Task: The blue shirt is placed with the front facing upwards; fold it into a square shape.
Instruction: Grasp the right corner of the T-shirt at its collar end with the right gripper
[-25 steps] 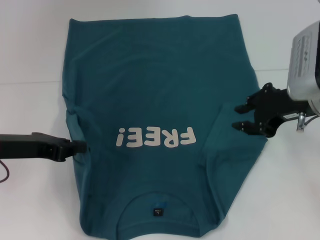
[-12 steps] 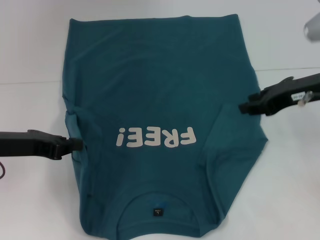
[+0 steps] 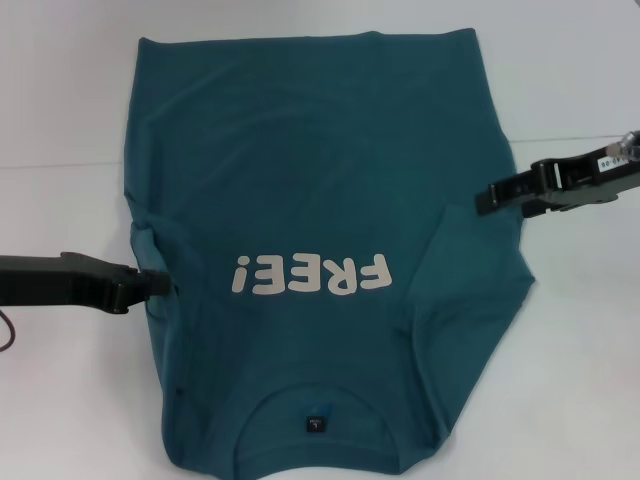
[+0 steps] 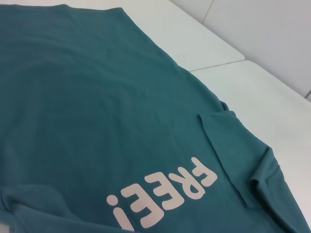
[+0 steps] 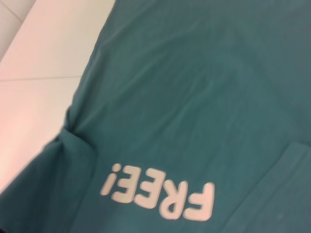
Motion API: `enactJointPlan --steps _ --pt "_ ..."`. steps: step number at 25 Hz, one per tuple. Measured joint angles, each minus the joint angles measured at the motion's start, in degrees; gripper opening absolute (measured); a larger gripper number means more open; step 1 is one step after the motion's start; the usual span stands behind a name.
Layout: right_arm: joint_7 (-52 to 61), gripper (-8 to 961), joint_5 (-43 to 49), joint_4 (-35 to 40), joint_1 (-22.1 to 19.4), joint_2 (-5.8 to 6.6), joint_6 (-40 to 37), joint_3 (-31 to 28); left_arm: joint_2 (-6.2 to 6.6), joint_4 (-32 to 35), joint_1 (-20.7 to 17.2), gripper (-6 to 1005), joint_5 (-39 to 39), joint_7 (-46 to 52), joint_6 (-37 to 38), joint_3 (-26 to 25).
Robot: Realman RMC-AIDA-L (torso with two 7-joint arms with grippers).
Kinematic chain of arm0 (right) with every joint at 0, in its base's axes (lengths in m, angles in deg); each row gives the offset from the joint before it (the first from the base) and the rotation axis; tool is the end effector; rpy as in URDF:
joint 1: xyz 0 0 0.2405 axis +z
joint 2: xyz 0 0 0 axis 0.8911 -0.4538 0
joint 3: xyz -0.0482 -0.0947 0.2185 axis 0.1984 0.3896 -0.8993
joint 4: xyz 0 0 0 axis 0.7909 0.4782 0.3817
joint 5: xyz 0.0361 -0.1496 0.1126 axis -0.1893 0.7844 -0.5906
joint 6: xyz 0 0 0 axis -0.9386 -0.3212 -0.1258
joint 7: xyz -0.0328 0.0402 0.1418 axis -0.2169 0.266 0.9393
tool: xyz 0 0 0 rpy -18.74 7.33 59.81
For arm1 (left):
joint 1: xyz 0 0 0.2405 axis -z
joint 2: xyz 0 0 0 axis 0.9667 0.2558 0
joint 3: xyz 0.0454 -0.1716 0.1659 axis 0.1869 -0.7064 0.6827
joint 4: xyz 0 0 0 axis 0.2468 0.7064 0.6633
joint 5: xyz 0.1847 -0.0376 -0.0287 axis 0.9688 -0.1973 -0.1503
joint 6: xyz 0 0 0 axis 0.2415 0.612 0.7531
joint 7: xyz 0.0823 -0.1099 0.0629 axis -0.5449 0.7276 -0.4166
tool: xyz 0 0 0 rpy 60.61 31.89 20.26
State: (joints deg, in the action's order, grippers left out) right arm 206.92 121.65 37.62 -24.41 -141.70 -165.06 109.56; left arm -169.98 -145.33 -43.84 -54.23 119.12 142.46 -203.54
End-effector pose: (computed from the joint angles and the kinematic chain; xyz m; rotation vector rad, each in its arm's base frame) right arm 0.1857 0.3685 0.0866 -2.2066 1.5414 0.1517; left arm -0.2175 0.3359 0.0416 -2.5477 -1.0733 -0.2987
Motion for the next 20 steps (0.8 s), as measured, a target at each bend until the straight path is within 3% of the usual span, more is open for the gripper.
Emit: enactJointPlan --steps 3,7,15,20 --pt "2.99 798 -0.40 -7.26 2.74 0.80 -0.78 -1.45 0.08 0.26 0.07 3 0.05 -0.86 -0.16 0.03" --pt "5.63 840 0.25 -18.11 6.07 0.99 1.39 -2.36 0.37 0.68 0.57 3 0.09 -1.46 -0.20 0.21" --pt "9.24 914 8.79 -24.71 11.67 -0.10 4.14 -1.24 0.64 0.34 1.38 3 0.18 -1.75 -0.36 1.95" --pt "11.81 915 11.31 -30.26 14.72 0.99 5.35 -1.13 0.63 1.58 2.08 3 0.18 -3.62 -0.98 2.28"
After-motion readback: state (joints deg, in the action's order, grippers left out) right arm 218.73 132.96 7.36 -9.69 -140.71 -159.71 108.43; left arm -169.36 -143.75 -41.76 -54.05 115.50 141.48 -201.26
